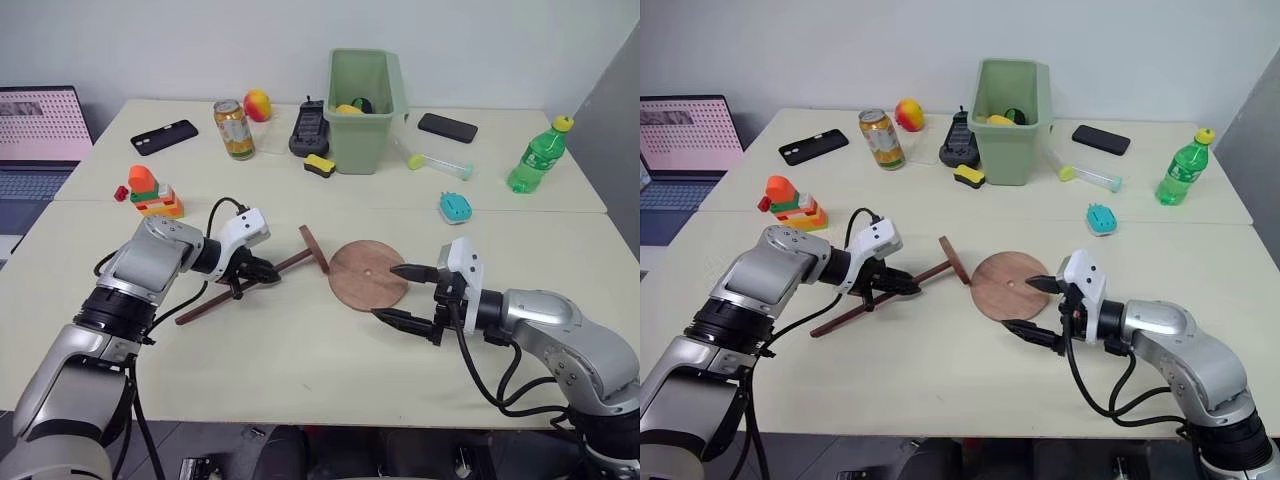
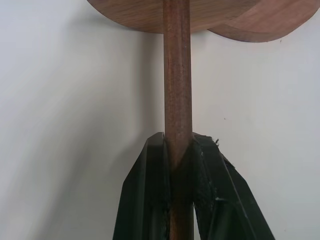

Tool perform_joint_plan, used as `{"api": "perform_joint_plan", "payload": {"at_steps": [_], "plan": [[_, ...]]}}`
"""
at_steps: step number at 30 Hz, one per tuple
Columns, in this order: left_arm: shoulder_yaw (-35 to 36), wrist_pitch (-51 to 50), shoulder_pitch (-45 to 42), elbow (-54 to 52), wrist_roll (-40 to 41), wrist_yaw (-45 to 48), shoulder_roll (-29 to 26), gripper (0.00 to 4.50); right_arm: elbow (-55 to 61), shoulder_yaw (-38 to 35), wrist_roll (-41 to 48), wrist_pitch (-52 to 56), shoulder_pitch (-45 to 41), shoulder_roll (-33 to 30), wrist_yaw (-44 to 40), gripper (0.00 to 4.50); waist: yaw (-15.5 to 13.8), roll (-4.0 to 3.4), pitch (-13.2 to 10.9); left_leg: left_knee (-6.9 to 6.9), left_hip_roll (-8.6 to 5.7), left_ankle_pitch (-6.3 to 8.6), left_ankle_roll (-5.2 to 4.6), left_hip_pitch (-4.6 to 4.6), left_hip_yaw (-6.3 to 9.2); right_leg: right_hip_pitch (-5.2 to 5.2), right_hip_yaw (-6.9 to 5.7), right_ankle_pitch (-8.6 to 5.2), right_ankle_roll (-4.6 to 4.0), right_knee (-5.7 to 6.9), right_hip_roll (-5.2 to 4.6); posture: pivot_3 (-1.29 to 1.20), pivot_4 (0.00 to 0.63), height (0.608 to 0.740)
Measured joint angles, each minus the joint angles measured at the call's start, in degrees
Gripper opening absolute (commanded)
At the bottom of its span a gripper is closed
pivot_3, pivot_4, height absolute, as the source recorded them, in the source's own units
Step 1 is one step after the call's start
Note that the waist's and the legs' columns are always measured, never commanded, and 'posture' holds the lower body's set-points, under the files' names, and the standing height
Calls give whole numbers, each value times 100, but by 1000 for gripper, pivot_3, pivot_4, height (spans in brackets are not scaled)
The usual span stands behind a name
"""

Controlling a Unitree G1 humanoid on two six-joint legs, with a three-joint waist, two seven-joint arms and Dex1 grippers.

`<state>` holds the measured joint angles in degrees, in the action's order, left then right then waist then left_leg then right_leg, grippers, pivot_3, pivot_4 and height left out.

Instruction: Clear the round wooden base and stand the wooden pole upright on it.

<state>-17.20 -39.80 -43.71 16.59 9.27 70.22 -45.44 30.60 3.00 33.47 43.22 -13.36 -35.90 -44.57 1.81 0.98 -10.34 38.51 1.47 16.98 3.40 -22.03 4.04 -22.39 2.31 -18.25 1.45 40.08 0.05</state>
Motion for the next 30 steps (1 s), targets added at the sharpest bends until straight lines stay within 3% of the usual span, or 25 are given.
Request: {"api": "perform_joint_plan", "payload": {"at_steps": [3, 7, 8, 11, 15, 18, 21, 30], "plan": [[784, 11, -267, 236, 303, -372, 147, 261, 8, -175, 110, 8, 23, -12, 47, 4500, -5, 2, -1, 23, 2, 1, -1, -24, 14, -1, -19, 0, 0, 1, 0, 0, 150, 740], [2473, 598, -535, -378, 1269, -1342, 1328, 261, 171, -454, 188, -14, 144, 91, 323, 4500, -99, 1, 1, 45, 2, 0, 1, -58, 38, -4, -37, 0, 1, -5, -38, 0, 150, 740], [2620, 786, -491, -691, 1412, -1569, 1570, 261, 248, -476, 184, -36, 195, 112, 392, 4500, -102, 5, 3, 47, 0, -2, 3, -60, 36, -4, -31, 2, 4, -8, -52, 0, 150, 740], [2594, 427, -170, -1282, 1820, -1617, 1830, 261, 502, -709, 184, -146, 541, 240, 641, 4500, -76, 2, 5, 43, -6, -4, 7, -51, 34, -3, -23, 2, 4, -3, -51, 0, 150, 740], [2489, 307, 176, -1706, 2358, -2037, 2849, 261, 888, -857, 169, -255, 1024, 374, 947, 4500, -105, 7, 2, 54, -6, -1, 1, -53, 33, 0, -33, 3, 6, 6, -37, 0, 150, 740], [2450, 844, 222, -1689, 2395, -2419, 3729, 261, 1230, -776, -62, -449, 1505, 590, 1283, 4500, -139, 4, 6, 50, -7, -1, 0, -40, 22, 12, -30, 3, 6, 3, -33, 0, 150, 740], [2247, 1464, 298, -1279, 2308, -2470, 4254, 261, 1388, -737, -204, -530, 1710, 689, 1536, 4500, -138, 4, 7, 49, -24, -1, 0, -27, 3, 12, -13, 3, 6, 8, -26, 0, 150, 740], [1976, 3240, 309, 136, 1791, -2272, 4861, 261, 1599, -865, -318, -613, 2406, 737, 1894, 4500, -142, 4, 7, 41, -51, 0, -2, -12, 5, 20, -7, 3, 6, 6, -27, 0, 150, 740]]}}
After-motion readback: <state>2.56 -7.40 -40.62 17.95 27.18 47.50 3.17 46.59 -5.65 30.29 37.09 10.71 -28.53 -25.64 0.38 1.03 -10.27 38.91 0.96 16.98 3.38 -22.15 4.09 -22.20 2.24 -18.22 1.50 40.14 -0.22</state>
